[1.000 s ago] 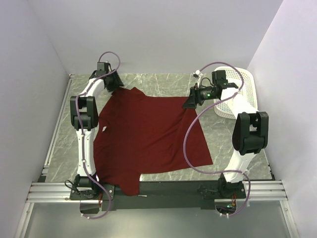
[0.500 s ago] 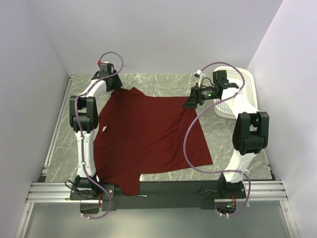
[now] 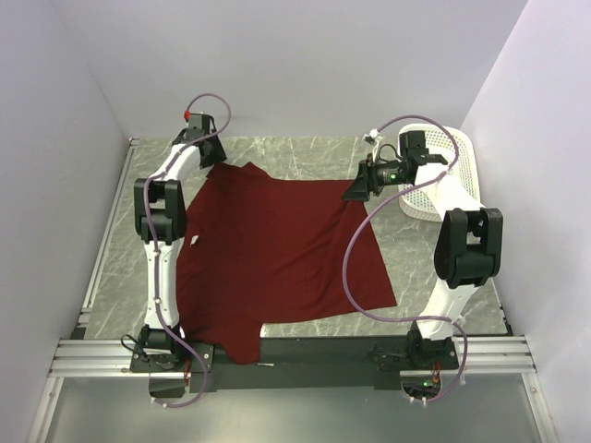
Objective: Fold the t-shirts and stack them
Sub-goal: Flatten the tshirt out
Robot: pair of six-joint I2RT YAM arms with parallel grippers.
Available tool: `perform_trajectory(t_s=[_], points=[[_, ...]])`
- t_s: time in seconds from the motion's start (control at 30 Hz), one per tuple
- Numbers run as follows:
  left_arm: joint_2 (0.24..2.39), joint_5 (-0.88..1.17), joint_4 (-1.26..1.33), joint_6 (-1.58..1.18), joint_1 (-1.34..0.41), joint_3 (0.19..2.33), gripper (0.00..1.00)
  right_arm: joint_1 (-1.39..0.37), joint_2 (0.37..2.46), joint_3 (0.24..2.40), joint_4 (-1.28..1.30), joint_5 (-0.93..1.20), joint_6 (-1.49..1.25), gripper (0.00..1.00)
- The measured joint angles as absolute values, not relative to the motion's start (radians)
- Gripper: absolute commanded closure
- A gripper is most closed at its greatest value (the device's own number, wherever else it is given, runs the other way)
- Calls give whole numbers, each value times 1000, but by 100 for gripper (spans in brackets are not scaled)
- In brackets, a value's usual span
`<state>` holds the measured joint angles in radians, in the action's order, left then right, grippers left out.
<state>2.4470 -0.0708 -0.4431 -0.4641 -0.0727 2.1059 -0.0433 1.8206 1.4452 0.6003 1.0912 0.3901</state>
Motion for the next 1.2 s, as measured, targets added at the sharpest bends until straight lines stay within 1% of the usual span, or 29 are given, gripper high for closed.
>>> perform_trajectory(t_s=[0.1,0.2,0.23,0.3,0.33,0.37,0.47,0.57,0.63,0.73,0.93,1.0,1.03,1.1,1.13,1.2], points=[[2470,-77,-464,-458,-73,2106,51,-39,1821,1445,601,1095,390,34],[2472,-83,-471,-450,-73,2112,59,-36,1821,1445,604,1097,390,34],[2473,-83,-476,-447,-73,2112,69,-35,1821,1445,605,1098,390,34],[2476,-78,-479,-440,-72,2114,84,-34,1821,1445,607,1098,390,34],[2477,-73,-480,-435,-72,2115,99,-34,1821,1445,607,1098,390,34],[2478,-62,-479,-424,-72,2114,100,-33,1821,1445,607,1098,390,34],[2476,-19,-452,-416,-72,2100,100,-31,1821,1445,607,1100,390,34],[2434,35,-395,-400,-72,2022,100,-26,1821,1445,607,1102,390,34],[2377,74,-349,-385,-74,1929,100,-23,1821,1445,607,1104,390,34],[2245,132,-282,-369,-78,1769,100,-20,1821,1445,607,1108,390,34],[1877,223,-131,-319,-86,1456,100,-12,1821,1445,612,1113,391,34],[1783,246,-112,-301,-94,1383,100,-12,1821,1445,616,1116,392,34],[1754,261,-116,-295,-99,1361,98,-12,1821,1445,618,1118,393,34],[1726,300,-151,-280,-120,1340,89,-12,1821,1445,624,1121,397,34],[1726,322,-171,-272,-134,1333,77,-12,1821,1445,626,1121,398,34],[1730,371,-216,-262,-171,1293,61,-12,1821,1445,633,1126,404,34]])
